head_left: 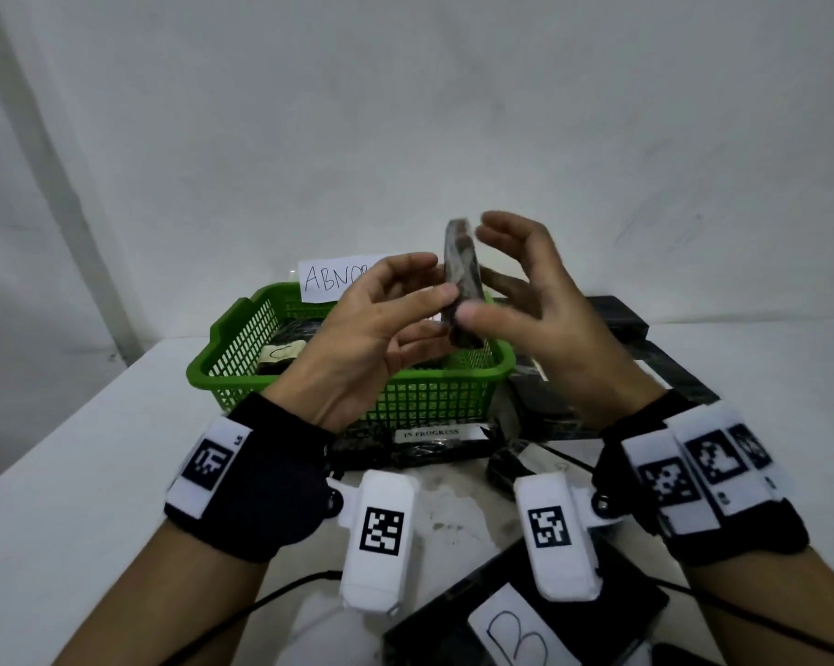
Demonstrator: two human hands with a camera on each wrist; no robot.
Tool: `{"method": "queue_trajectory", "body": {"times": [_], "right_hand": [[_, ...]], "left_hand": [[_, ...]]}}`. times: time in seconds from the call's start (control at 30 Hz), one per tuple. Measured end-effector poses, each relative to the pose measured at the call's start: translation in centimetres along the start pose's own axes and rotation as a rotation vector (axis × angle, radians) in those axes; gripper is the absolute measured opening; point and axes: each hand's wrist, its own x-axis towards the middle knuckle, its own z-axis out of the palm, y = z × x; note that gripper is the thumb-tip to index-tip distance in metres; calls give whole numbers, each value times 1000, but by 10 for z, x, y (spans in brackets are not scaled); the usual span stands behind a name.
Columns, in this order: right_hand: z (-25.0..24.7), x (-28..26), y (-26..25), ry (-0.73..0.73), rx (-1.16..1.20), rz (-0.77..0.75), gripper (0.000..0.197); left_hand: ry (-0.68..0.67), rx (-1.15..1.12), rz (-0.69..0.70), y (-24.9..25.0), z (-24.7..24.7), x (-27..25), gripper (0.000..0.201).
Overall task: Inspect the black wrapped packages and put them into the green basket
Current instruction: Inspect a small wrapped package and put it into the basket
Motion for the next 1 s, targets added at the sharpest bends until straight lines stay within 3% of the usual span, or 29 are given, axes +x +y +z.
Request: {"method": "queue_trajectory", "body": {"times": [0.07, 0.2, 0.33, 0.47, 0.63, 0.8, 1.0], "right_hand": [[-6, 3, -2, 72, 113, 120, 79], [-7, 8, -1, 134, 194, 304, 60], [-4, 6, 0, 192, 178, 248, 31], [-4, 4, -1, 235, 87, 165, 36], [-5, 4, -5, 102, 92, 176, 47], [-9, 3, -20, -12, 231, 229, 43], [-1, -1, -24, -173, 312, 189, 50]], "left_hand": [[-46, 78, 54, 0, -2, -1, 55], [-133, 361, 151, -3, -2, -4, 57], [-162, 435, 153, -5, -3, -3, 56], [-121, 505, 151, -6, -3, -2, 46], [-48, 629, 234, -10, -8, 0, 32], [-22, 788, 428, -11, -18, 4, 24], [40, 853, 551, -19, -28, 9, 13]]}}
